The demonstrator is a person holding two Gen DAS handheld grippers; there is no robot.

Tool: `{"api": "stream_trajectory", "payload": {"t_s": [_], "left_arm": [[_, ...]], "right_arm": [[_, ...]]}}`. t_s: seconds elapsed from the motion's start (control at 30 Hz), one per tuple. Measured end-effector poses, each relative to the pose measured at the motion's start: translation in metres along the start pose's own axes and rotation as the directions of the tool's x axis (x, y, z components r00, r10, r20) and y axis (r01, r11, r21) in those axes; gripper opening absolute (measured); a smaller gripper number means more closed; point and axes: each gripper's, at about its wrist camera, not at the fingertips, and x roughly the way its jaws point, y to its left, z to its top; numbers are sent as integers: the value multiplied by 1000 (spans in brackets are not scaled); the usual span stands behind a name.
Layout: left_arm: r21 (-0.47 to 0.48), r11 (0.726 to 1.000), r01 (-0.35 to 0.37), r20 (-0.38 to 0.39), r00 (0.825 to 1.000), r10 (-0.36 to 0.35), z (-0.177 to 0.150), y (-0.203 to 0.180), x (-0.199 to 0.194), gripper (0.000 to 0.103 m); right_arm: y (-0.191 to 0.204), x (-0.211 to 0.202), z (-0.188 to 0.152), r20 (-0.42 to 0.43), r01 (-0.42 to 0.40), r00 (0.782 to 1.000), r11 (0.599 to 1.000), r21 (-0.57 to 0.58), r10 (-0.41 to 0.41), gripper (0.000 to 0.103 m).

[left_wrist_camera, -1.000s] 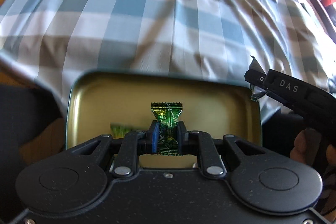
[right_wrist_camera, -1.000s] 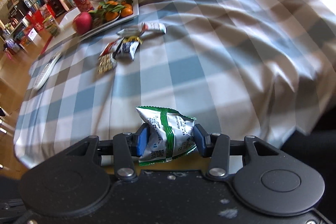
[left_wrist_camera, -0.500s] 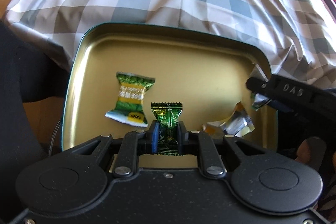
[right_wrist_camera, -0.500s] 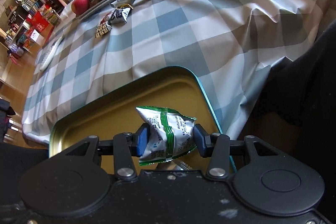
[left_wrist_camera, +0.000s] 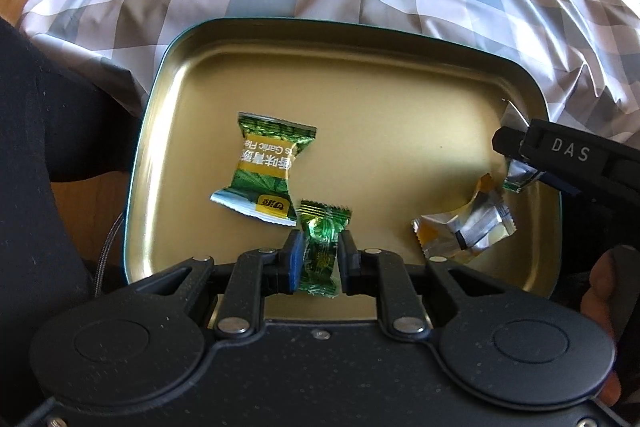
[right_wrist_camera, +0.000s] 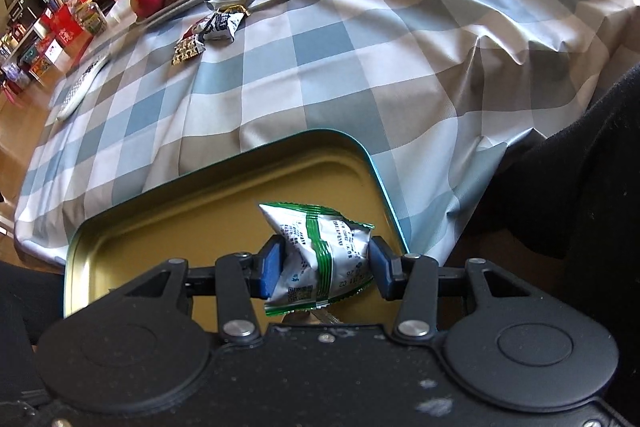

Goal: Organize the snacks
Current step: 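Open the right tool over the tray while the left tool releases the green candy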

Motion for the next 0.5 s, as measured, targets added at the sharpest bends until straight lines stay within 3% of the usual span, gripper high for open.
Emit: {"api": "stream_trajectory", "payload": {"t_s": [0.17,0.5], "left_arm": [[-3,1000,-12,-2,1000,12,0,2,1,32],[-14,999,-32,-17,999,32,0,3,4,32]], "right_arm": [[2,2,0,-7,5,1000,1000,-11,-5,50],[-1,2,1,-11,-13,1000,1000,14,13,52]]}}
